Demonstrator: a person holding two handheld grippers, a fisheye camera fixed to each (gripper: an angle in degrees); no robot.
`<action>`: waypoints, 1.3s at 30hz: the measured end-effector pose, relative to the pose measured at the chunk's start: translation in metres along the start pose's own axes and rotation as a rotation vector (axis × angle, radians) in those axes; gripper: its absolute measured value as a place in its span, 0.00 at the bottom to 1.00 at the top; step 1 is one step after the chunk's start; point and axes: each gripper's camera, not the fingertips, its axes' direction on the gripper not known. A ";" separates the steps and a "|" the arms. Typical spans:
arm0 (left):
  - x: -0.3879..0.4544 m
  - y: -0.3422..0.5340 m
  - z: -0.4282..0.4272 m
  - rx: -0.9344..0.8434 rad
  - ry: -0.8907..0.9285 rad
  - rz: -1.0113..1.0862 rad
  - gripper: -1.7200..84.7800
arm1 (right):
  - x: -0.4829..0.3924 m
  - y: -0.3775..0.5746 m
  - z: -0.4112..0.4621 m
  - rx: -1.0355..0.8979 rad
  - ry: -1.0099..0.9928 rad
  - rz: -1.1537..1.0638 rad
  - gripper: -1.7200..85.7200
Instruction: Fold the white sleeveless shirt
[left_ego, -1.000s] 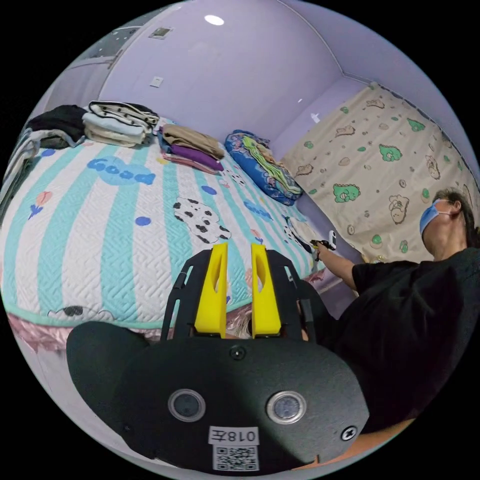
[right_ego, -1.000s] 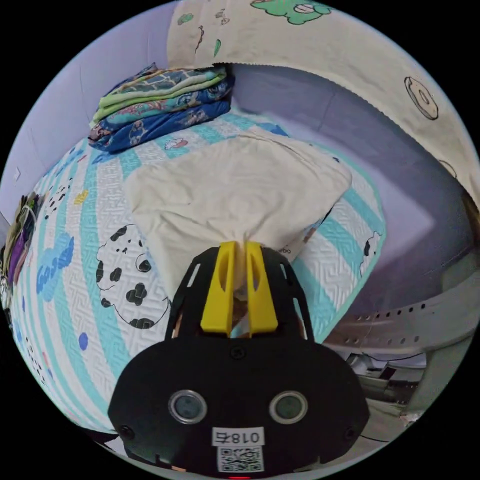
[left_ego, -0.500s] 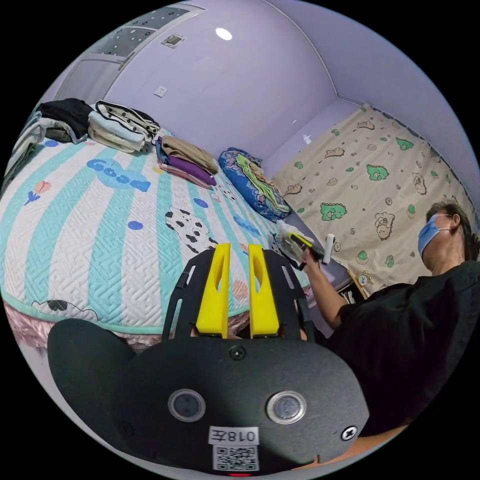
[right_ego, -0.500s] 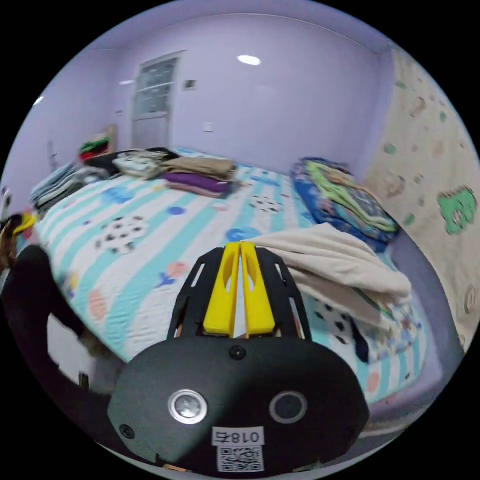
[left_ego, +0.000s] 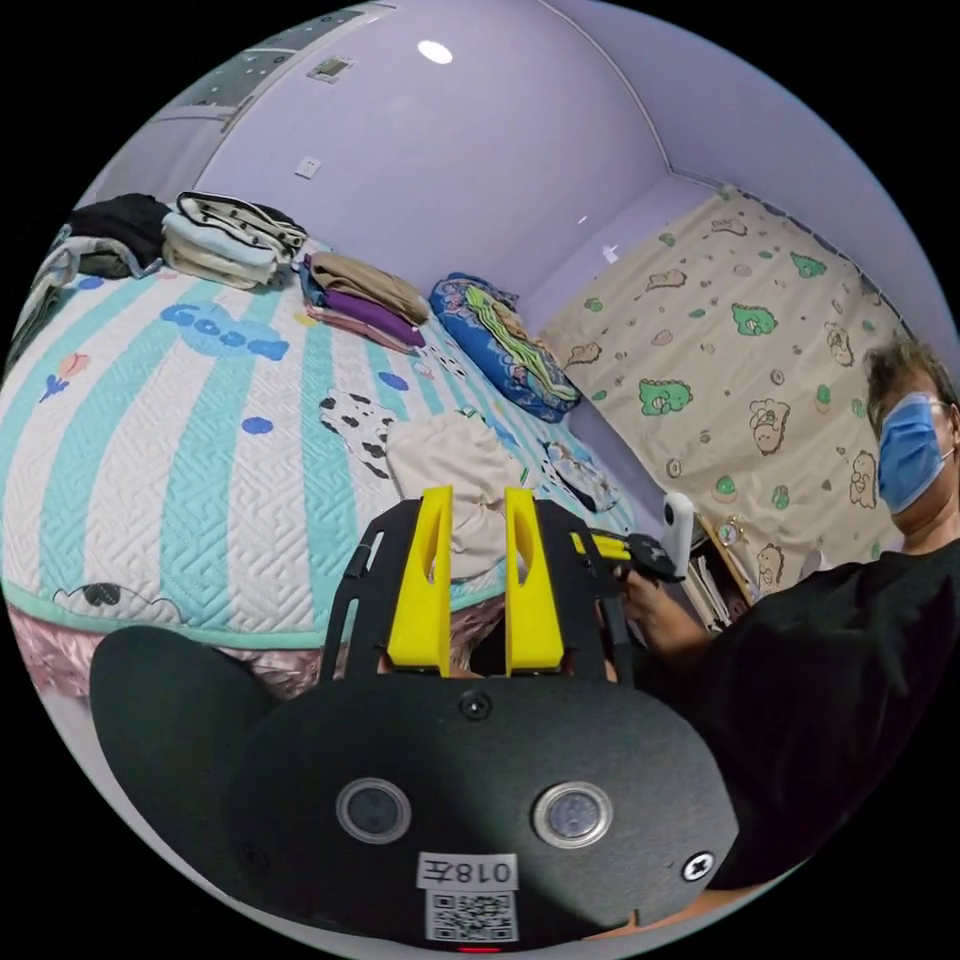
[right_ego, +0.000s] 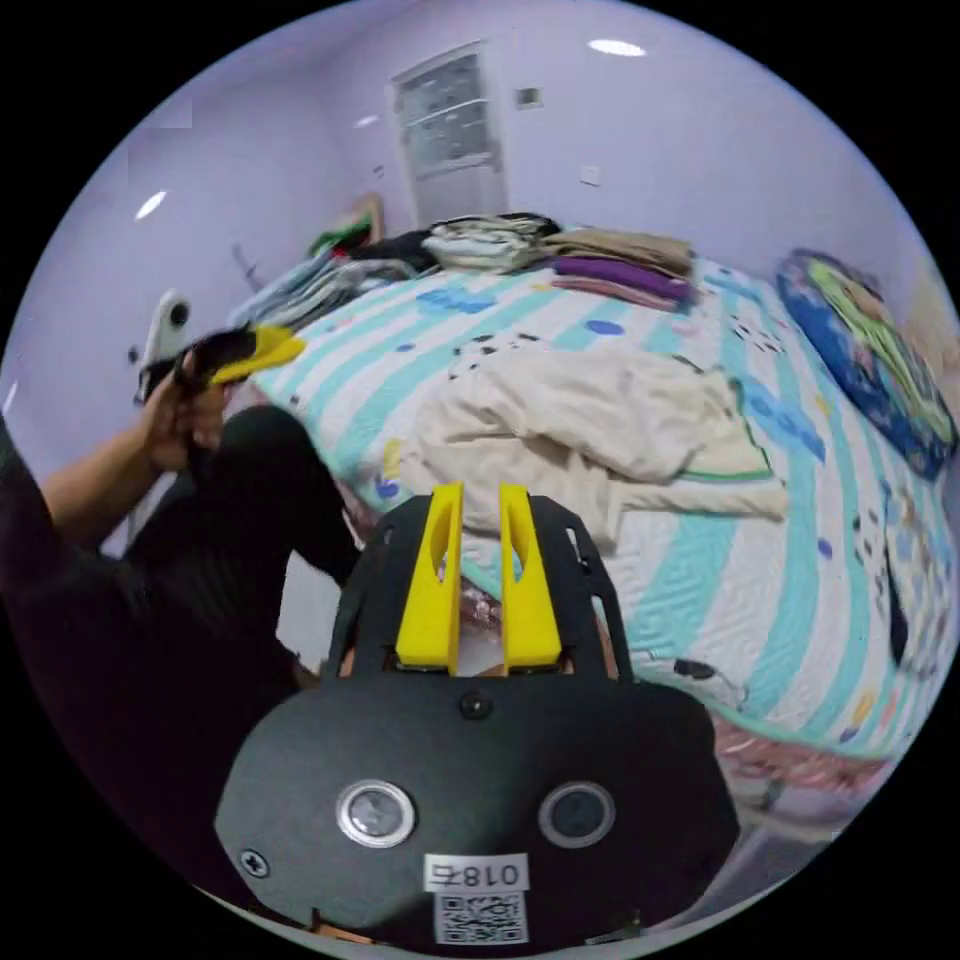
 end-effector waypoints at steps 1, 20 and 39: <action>0.010 -0.005 0.015 -0.019 0.006 0.025 0.12 | 0.032 0.010 -0.008 0.065 0.008 0.151 0.09; 0.210 -0.124 0.439 -0.487 -0.429 0.642 0.15 | 0.170 0.112 -0.013 0.367 0.023 0.581 0.10; -0.013 -0.094 0.296 -0.042 0.247 -0.165 0.02 | 0.172 0.118 0.030 0.343 0.007 0.369 0.12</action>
